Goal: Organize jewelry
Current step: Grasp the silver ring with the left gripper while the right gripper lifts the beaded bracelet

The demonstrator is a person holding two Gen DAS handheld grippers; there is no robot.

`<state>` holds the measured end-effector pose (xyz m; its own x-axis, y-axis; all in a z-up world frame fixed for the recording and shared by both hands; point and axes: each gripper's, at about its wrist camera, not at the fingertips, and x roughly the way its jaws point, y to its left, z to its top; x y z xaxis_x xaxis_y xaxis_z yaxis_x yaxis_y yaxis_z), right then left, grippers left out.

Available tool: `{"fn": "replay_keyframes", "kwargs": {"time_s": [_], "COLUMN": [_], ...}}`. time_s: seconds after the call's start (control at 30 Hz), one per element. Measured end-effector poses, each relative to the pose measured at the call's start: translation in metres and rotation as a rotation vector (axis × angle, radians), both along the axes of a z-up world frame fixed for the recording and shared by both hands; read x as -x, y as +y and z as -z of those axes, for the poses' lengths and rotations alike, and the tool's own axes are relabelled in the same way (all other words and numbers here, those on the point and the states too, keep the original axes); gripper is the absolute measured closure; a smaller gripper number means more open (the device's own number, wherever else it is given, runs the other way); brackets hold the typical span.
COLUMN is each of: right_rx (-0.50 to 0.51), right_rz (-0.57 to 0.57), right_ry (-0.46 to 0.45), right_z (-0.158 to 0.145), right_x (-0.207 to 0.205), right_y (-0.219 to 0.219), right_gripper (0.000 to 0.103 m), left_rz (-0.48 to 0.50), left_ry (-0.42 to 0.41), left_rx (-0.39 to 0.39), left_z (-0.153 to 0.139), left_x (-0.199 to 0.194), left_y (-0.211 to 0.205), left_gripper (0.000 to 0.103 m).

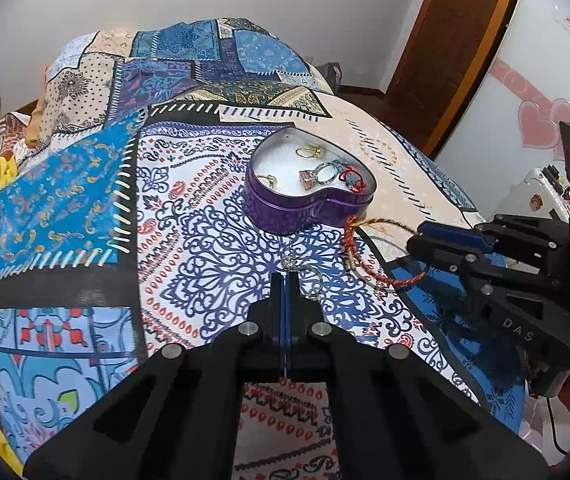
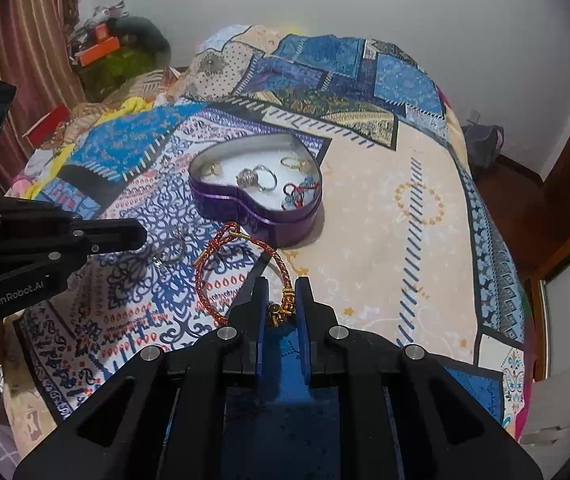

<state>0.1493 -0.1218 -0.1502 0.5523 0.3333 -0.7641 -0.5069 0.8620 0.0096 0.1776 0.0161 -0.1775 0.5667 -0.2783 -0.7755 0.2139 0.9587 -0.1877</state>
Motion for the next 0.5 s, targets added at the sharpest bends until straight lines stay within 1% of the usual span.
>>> {"fn": "replay_keyframes", "kwargs": {"time_s": [0.1,0.2,0.3,0.33,0.37,0.5], "right_rx": [-0.010,-0.021,-0.030,-0.031,-0.033,-0.031], "right_rz": [0.004,0.009,0.016,0.018,0.019,0.024], "right_ry": [-0.014,-0.026,-0.027,-0.027,-0.025,-0.028], "right_z": [-0.005,-0.011,-0.012,-0.012,-0.011,-0.009], "right_x": [0.001,0.002,0.001,0.001,0.001,0.002], "right_y": [-0.001,-0.004,-0.006,-0.007,-0.008,-0.012], "right_gripper": [0.091,0.091,0.091,0.091,0.091,0.091], "left_rz": [0.023,0.041,0.053,0.053,0.052,0.049], "left_ry": [0.025,0.020,0.032,0.038,0.047,0.062], "left_rx": [0.013,-0.033,-0.036,-0.035,-0.034,-0.032], "left_z": [-0.002,-0.003,0.000,0.001,0.003,0.007], "left_x": [0.000,0.002,0.002,0.000,-0.001,-0.007], "left_y": [-0.001,-0.010,-0.017,-0.018,-0.020,-0.024], "left_gripper": [0.102,0.097,0.086,0.081,0.079,0.079]}}
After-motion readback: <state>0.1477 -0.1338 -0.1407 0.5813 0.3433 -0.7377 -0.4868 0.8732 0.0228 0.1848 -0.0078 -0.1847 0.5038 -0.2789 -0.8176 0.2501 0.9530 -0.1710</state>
